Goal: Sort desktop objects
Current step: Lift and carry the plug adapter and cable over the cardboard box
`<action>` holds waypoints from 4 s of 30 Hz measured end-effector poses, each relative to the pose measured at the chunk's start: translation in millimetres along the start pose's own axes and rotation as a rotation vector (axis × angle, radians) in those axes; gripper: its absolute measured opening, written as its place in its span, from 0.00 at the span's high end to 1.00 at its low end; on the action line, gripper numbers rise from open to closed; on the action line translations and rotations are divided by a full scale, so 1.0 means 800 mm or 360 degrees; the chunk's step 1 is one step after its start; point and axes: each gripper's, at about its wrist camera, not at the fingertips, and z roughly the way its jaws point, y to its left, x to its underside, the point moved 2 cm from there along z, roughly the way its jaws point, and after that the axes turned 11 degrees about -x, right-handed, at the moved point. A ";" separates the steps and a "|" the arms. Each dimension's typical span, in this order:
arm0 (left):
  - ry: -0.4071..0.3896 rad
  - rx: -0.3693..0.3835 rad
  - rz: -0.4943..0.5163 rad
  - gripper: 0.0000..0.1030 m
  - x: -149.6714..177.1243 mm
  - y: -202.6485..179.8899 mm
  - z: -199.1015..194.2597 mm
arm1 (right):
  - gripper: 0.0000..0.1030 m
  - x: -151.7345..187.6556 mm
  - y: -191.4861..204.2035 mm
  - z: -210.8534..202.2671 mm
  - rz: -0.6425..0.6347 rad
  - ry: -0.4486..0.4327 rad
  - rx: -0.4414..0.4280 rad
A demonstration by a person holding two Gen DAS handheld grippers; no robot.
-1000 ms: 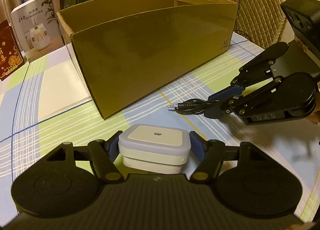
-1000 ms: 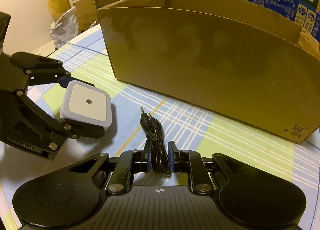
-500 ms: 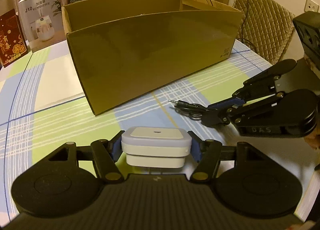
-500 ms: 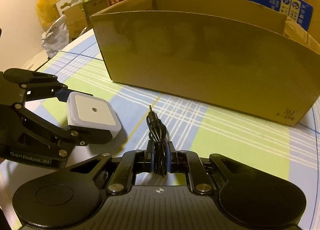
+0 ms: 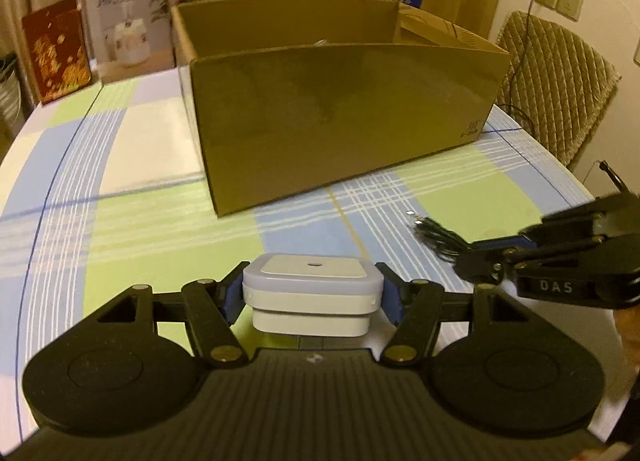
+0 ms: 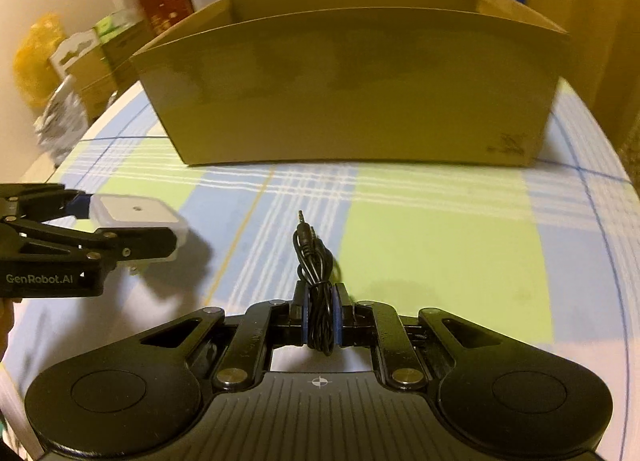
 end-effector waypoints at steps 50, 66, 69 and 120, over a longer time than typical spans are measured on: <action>-0.0117 -0.0224 -0.0147 0.41 -0.040 -0.060 -0.220 | 0.92 -0.051 0.032 -0.234 -0.0119 -0.0243 0.0116; -0.0068 -0.0127 -0.0020 0.41 -0.178 -0.029 -0.179 | 0.92 -0.194 0.001 -0.201 -0.0244 -0.0037 0.0047; -0.0046 -0.0113 -0.0004 0.41 -0.201 -0.027 -0.170 | 0.92 -0.218 -0.010 -0.191 -0.0230 0.0025 0.0016; 0.0290 -0.0105 -0.0142 0.41 -0.337 0.043 0.009 | 0.92 -0.367 -0.067 -0.055 -0.0196 0.0303 0.0006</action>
